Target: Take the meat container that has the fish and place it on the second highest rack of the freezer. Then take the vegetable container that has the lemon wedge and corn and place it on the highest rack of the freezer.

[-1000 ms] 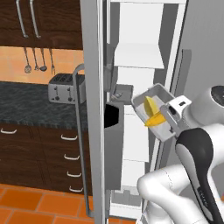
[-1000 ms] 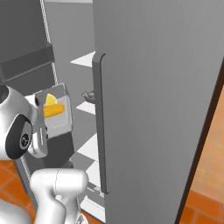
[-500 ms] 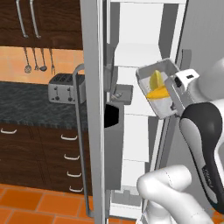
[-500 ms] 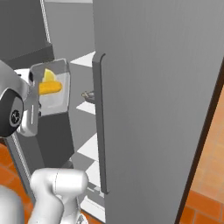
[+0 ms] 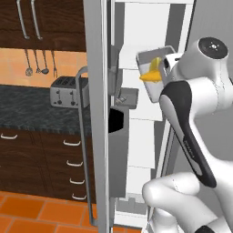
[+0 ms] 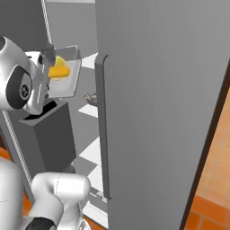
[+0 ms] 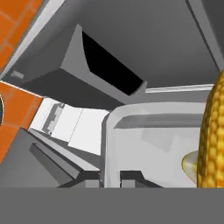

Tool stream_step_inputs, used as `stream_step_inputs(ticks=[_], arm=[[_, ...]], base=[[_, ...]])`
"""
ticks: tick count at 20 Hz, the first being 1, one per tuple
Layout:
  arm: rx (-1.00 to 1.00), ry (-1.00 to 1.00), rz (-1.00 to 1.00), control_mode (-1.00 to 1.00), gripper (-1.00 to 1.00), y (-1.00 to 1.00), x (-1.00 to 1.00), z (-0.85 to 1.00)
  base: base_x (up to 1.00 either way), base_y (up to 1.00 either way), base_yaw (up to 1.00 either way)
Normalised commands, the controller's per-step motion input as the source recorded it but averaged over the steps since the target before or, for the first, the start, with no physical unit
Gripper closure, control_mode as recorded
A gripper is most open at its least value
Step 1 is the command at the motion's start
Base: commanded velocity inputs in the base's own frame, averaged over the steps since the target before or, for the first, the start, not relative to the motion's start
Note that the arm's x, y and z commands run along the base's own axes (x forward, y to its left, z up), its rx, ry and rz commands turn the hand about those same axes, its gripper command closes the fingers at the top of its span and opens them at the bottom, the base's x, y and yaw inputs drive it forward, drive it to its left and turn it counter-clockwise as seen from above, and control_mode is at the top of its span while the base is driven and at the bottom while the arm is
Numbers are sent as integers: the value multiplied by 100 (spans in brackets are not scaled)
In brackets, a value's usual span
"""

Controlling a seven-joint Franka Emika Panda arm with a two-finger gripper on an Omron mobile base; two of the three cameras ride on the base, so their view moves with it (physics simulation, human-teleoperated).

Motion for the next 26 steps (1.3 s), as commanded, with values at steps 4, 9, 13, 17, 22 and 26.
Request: stream_step_inputs(ticks=[4, 9, 13, 17, 22, 26], arm=[[3, -1, -2, -100, 100, -22, 81, 3], [5, -11, 0, -100, 100, -41, 49, 34], [0, -3, 0, -100, 100, -5, 72, 31], [0, 0, 0, -100, 100, 1, 92, 27], [0, 1, 0, -100, 100, -4, 84, 1], [0, 8, -2, -100, 100, 0, 85, -7]], base=[[0, 0, 0], [0, 0, 0], [0, 0, 0], [0, 0, 0], [0, 0, 0], [0, 0, 0]])
